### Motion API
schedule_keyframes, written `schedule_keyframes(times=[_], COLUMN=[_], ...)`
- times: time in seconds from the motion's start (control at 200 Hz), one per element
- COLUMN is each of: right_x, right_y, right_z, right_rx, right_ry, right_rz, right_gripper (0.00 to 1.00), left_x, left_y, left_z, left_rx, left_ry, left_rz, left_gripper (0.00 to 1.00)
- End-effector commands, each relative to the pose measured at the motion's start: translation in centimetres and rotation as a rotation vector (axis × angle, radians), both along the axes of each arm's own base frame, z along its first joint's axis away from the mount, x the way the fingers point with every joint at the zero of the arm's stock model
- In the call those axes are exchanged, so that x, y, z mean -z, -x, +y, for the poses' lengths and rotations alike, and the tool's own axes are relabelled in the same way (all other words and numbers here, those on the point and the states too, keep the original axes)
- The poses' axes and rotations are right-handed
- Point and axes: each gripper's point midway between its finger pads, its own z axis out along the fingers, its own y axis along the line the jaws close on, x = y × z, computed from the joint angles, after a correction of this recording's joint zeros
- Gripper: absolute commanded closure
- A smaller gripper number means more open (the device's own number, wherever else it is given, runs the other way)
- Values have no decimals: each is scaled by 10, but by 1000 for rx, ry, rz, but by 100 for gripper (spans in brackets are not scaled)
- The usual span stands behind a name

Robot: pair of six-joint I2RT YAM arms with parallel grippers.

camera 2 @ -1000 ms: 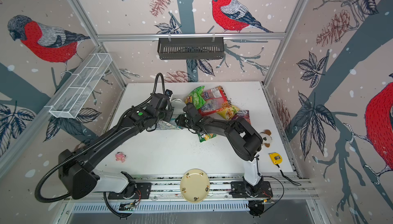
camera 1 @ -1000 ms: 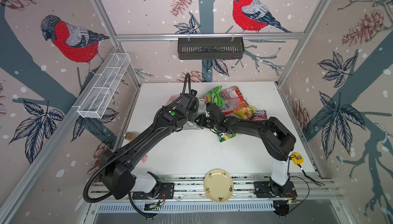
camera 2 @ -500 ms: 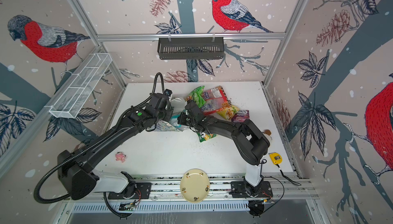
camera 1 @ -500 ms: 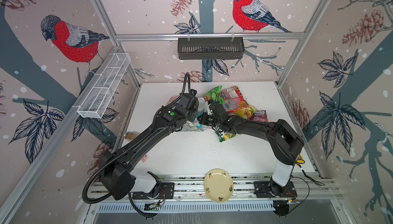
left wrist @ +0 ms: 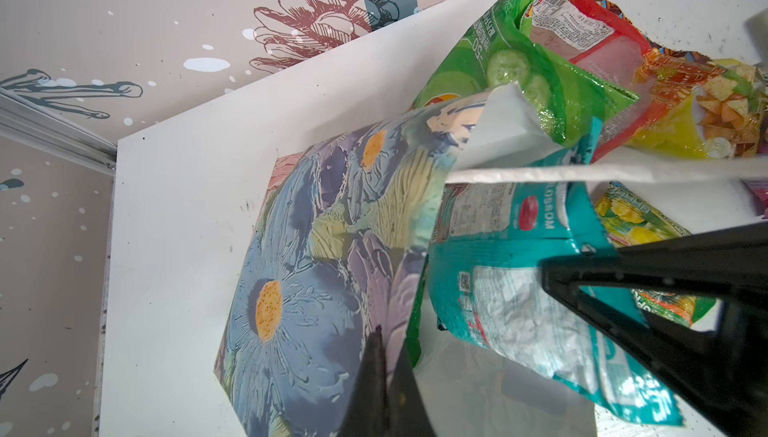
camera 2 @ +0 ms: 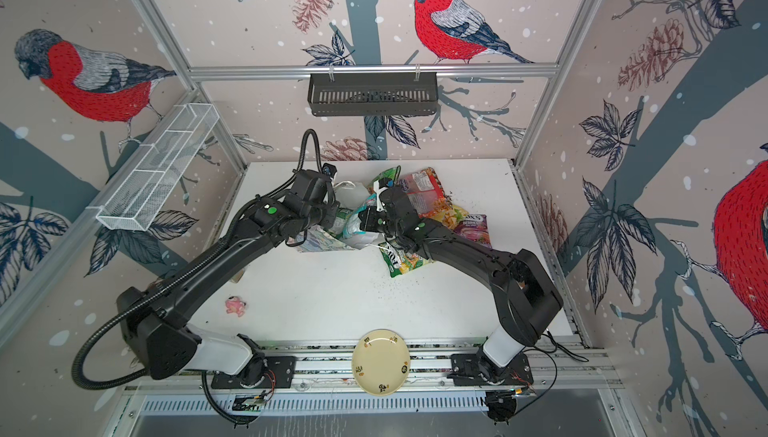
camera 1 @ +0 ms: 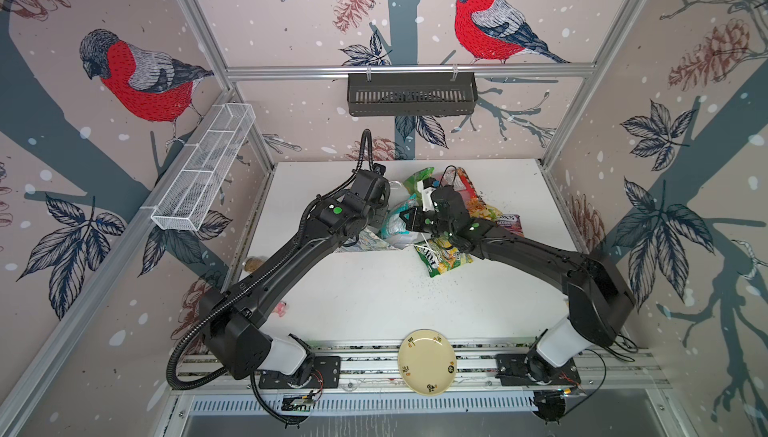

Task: Take the snacks out of the paper bag
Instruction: 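Lift the teal packet out of the bag with the right gripper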

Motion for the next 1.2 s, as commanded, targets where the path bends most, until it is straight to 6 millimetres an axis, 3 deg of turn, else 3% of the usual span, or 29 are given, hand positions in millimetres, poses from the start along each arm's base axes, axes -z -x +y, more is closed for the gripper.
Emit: schedule_keyframes(times=[0.0, 0.155, 0.29, 0.42, 0.59, 0.891, 1.196], right_x=[-23, -50, -76, -94, -101, -54, 14], right_y=[7, 16, 21, 26, 35, 72, 114], right_z=[4, -1, -20, -46, -94, -186, -251], right_rx=[-90, -135, -113, -78, 32, 264, 412], right_ry=[-17, -17, -32, -23, 77, 366, 680], right_rz=[-72, -135, -185, -222, -224, 2, 310], right_gripper=[100, 100, 100, 100, 100, 100, 100], left_x=[7, 9, 5, -1, -8, -18, -23], left_y=[4, 3, 1, -1, -2, -5, -6], left_z=[2, 8, 14, 17, 18, 17, 19], left_rx=[-5, -22, -29, -31, -27, -12, 5], left_ry=[8, 3, 7, 24, 43, 70, 82], left_rz=[45, 42, 36, 26, 22, 4, -12], left_gripper=[100, 100, 100, 100, 100, 100, 100])
